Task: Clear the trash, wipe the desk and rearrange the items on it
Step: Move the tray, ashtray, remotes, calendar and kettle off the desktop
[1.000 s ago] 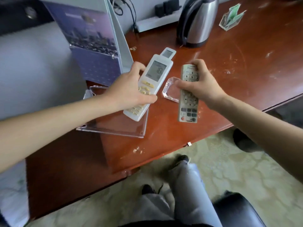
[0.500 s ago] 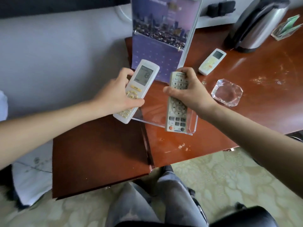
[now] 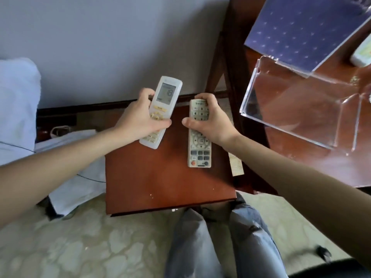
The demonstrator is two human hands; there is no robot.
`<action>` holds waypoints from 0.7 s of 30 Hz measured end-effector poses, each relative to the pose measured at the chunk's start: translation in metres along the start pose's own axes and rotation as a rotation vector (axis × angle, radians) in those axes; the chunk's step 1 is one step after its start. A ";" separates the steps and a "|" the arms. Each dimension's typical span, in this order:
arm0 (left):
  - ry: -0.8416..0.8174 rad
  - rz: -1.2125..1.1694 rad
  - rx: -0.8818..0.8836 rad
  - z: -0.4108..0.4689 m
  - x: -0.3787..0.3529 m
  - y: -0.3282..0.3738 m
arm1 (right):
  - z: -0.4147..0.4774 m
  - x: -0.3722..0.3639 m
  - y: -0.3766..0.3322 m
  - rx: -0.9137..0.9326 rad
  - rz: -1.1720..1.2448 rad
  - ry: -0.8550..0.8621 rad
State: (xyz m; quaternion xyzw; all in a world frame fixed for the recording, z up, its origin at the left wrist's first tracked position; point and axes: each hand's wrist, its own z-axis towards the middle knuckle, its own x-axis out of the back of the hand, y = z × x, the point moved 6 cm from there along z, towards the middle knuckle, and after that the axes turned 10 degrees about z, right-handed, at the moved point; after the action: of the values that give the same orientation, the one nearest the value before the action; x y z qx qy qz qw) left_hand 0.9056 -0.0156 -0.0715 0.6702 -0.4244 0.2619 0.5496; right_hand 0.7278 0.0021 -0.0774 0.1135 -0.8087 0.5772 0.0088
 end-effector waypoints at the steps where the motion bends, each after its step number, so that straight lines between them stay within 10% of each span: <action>1: -0.001 -0.009 0.019 0.004 -0.007 -0.016 | 0.009 -0.010 0.012 -0.020 0.002 -0.013; 21: -0.125 -0.096 0.097 0.073 -0.217 -0.113 | 0.126 -0.027 0.229 -0.228 -0.177 0.303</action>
State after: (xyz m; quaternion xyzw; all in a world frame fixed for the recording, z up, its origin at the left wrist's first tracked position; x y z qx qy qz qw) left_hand 0.8846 -0.0211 -0.3256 0.7309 -0.4120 0.2130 0.5007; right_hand 0.7244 -0.0406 -0.3371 0.0945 -0.8450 0.4894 0.1938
